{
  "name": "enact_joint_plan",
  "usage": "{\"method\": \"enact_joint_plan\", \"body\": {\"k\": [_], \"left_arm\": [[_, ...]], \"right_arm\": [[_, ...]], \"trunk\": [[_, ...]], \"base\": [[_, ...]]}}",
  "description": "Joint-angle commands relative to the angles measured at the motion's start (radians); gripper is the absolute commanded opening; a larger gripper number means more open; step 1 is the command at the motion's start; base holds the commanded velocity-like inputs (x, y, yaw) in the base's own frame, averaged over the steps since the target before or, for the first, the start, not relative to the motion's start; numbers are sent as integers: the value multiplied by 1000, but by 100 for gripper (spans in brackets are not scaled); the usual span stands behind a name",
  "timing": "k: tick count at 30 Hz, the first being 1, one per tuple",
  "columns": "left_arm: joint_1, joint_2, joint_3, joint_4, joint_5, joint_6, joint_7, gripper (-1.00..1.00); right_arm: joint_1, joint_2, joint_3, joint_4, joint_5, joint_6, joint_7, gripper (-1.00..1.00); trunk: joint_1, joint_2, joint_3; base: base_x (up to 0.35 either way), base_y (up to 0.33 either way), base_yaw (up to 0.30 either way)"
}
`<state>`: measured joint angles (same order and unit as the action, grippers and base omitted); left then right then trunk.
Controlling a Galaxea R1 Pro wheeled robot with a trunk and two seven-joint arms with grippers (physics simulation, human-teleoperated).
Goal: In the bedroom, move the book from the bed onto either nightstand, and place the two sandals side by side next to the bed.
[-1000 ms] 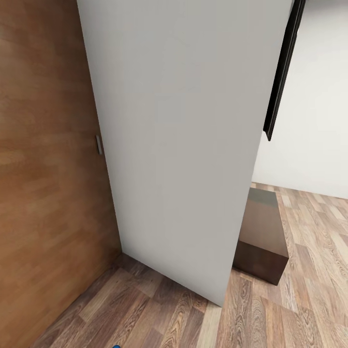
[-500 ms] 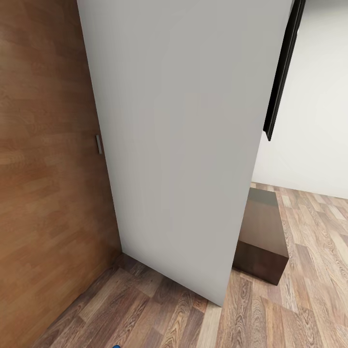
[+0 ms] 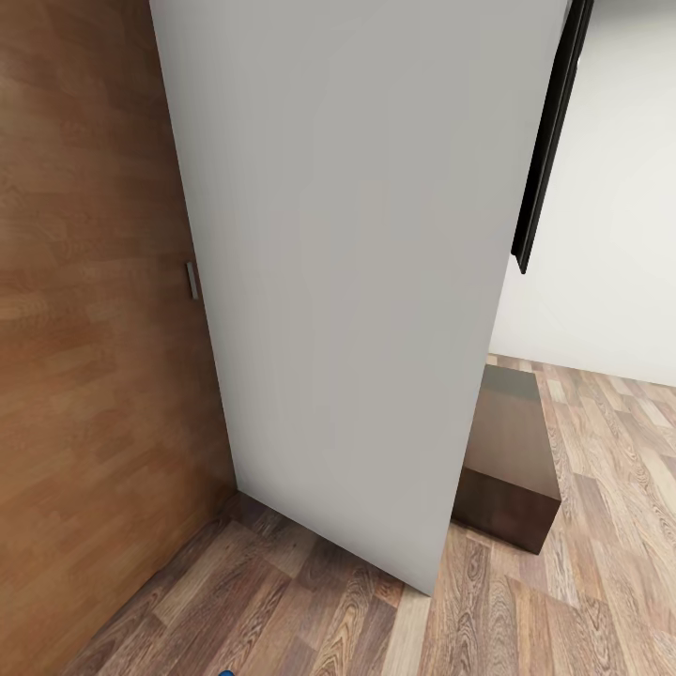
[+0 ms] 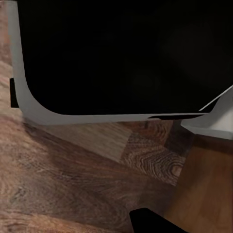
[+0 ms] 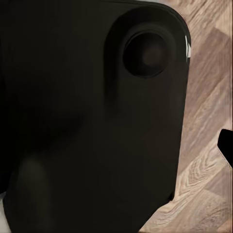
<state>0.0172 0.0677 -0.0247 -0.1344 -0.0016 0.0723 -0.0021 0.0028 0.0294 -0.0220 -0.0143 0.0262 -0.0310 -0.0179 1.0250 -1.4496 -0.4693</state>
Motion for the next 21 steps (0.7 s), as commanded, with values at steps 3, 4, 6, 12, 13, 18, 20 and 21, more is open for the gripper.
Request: {"method": "enact_joint_plan", "body": {"k": [3,4,6,12,13,18,20,21], "left_arm": [[1,0,-2,-11,0,9,0,100],[1,0,-2,-13,0,9,1,100],[1,0,-2,-18,0,10,2,100],[1,0,-1,-49,0,13,6,100],[1,0,-1,-54,0,14,6,100],[-1,-3,0,-76,2,15,8,100],[-3,-5,1,-84,2,16,8,100],[-4,-6,2,-88,2,16,9,100]], "right_arm": [[0,-13,-2,-1,2,-2,-3,100],[0,-17,-2,-1,1,-2,-3,100],[0,-23,-2,-1,1,-2,-3,100],[0,-41,-2,-7,-11,-1,-10,100],[0,-46,-2,-11,-18,0,-13,100],[0,-64,-7,-31,-90,1,-28,100],[0,-68,-8,-37,-127,0,-32,100],[0,-70,-9,-41,-146,-1,-34,100]], "trunk": [[0,0,-1],[0,0,-1],[0,0,-1],[0,0,-1],[0,0,-1],[0,0,-1],[0,0,-1],[0,0,-1]], "base": [[0,0,0],[0,0,0],[0,0,0],[0,0,0],[0,0,0],[0,0,0],[0,0,0],[0,0,0]]}}
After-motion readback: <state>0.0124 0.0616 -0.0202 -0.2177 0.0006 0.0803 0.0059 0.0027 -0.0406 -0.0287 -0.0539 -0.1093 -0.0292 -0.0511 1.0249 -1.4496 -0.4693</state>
